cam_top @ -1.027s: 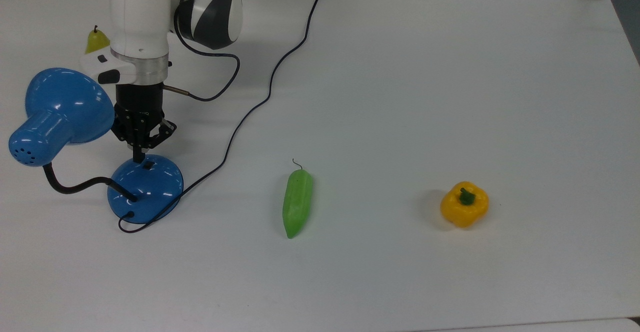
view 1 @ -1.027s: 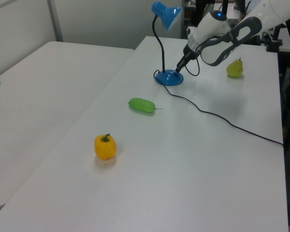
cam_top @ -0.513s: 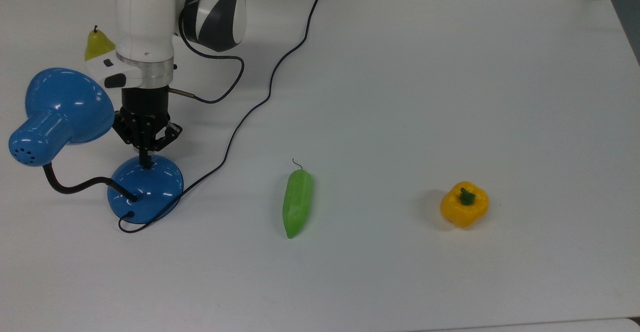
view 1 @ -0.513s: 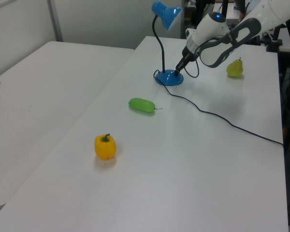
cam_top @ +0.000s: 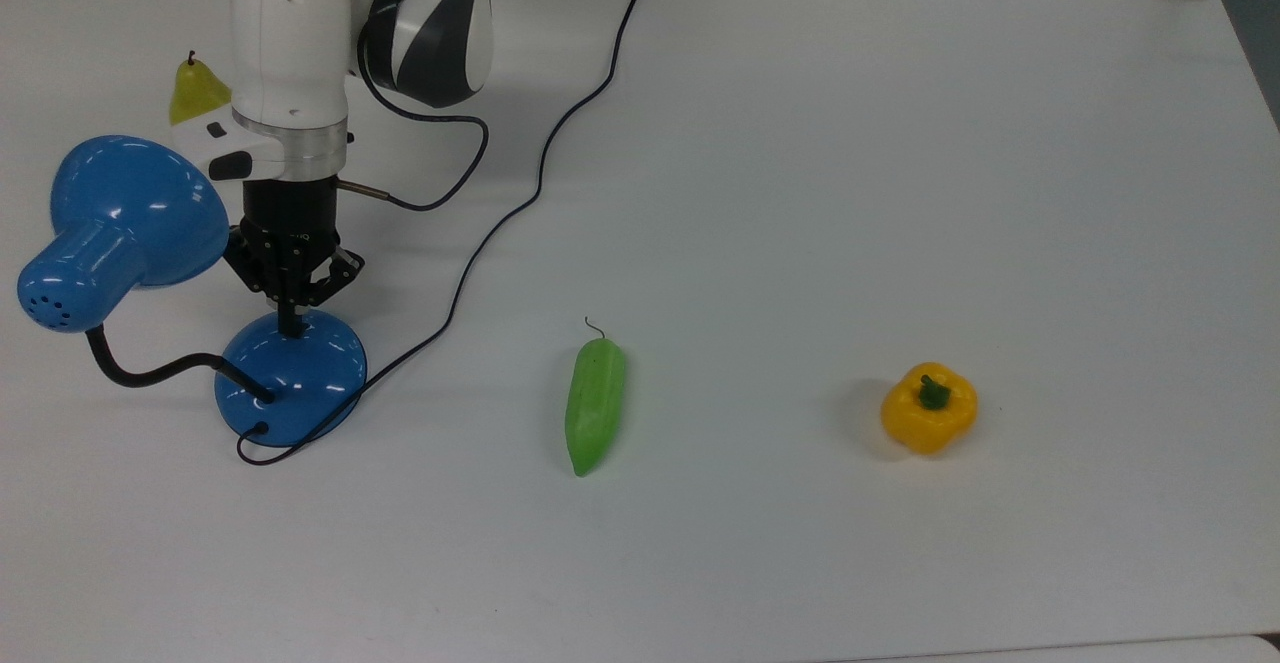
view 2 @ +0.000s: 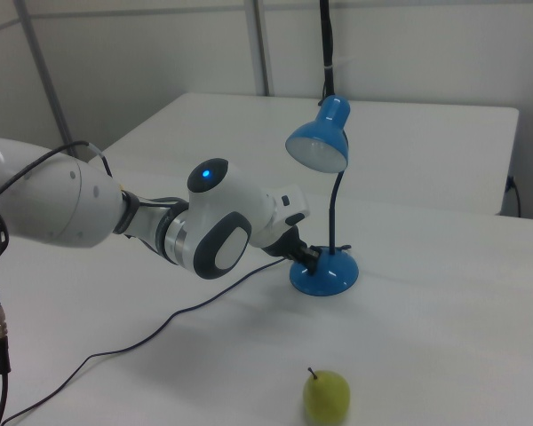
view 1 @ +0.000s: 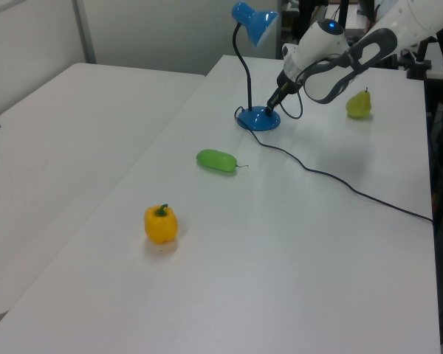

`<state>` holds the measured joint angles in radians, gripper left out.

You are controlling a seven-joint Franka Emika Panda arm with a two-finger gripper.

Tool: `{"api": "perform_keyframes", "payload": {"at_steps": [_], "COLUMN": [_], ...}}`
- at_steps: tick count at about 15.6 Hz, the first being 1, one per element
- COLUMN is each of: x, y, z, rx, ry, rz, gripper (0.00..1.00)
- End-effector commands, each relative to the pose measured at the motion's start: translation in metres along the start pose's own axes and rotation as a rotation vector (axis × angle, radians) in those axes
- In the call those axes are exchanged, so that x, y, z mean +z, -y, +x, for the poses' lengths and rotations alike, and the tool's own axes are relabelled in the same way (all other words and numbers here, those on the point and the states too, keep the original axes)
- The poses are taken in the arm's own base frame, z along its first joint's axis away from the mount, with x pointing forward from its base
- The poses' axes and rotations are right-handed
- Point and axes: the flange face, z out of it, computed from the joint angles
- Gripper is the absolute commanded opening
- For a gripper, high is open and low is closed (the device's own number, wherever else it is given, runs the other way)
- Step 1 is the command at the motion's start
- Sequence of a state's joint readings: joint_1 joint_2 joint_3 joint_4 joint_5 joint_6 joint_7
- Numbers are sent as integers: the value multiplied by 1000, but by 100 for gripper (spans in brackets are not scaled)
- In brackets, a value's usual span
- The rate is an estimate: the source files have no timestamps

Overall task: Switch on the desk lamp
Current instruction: 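Press down on the switch on the lamp base with the gripper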

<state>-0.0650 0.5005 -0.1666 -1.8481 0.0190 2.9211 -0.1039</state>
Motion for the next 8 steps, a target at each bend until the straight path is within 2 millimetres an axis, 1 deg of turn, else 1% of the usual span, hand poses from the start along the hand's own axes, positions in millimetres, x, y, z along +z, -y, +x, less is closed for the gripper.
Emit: {"api": "perform_keyframes", "payload": {"at_steps": [1,5,8], "x": [7,5,8], "y": [3,3,4], "z": [0,2,0], "rx": [3,0,-2], "ry": [-22,-55,-51], "rz": [2,-2,-2], "gripper": [0,0,0]}}
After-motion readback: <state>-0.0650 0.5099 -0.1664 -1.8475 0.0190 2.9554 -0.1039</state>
